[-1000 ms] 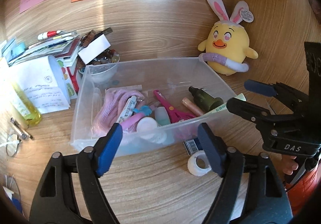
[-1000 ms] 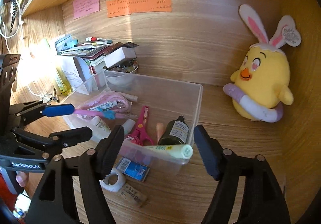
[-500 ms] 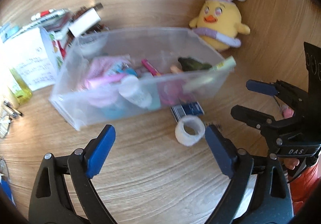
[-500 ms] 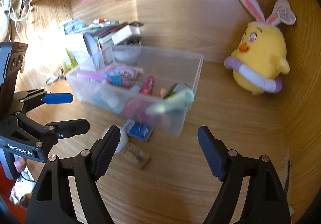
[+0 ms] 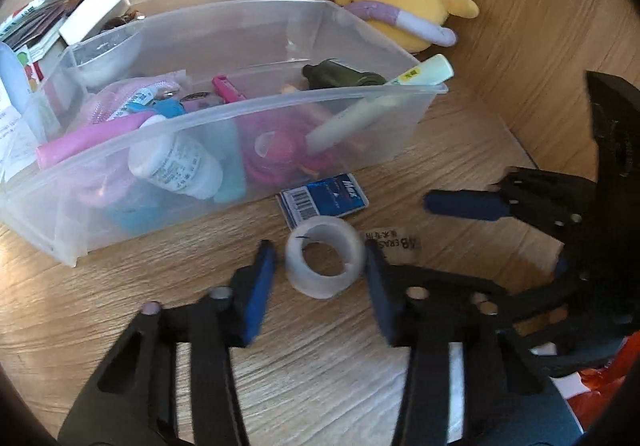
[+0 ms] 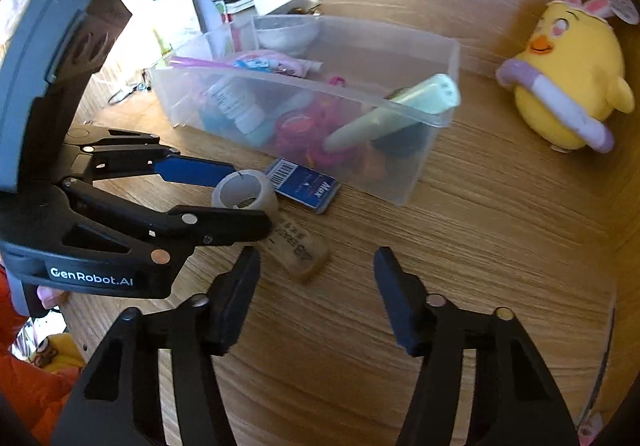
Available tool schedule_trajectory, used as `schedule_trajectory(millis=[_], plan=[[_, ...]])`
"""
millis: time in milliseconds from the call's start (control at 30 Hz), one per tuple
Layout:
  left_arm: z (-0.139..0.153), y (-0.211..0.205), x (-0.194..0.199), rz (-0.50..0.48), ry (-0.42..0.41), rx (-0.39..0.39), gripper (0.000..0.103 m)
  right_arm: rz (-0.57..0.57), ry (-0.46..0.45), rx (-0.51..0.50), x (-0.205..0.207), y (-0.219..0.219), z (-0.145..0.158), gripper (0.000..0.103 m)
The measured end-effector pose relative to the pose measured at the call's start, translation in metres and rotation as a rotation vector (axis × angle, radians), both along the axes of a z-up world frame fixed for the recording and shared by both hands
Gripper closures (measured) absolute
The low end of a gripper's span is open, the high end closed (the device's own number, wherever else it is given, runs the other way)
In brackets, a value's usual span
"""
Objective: Organize objects
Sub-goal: 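Grasp the brown eraser with the right gripper while the left grasps the clear tape roll, then release the eraser into the box with the right gripper while the left releases the tape roll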
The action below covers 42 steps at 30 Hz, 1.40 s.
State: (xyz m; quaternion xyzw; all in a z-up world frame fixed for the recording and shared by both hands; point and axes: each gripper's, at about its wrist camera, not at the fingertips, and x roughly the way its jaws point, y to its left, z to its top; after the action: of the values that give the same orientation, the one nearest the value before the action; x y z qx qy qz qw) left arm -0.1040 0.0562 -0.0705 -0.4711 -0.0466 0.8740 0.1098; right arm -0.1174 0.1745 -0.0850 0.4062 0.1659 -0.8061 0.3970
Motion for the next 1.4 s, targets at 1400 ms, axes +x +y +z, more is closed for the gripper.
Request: schedule_trajectory(millis=[1400], plan=[[0.064, -0.046, -0.034, 0.136, 0.174, -0.024, 0.064, -0.091, 0.036, -0.187, -0.061, -0.035, 0.06, 0.081]])
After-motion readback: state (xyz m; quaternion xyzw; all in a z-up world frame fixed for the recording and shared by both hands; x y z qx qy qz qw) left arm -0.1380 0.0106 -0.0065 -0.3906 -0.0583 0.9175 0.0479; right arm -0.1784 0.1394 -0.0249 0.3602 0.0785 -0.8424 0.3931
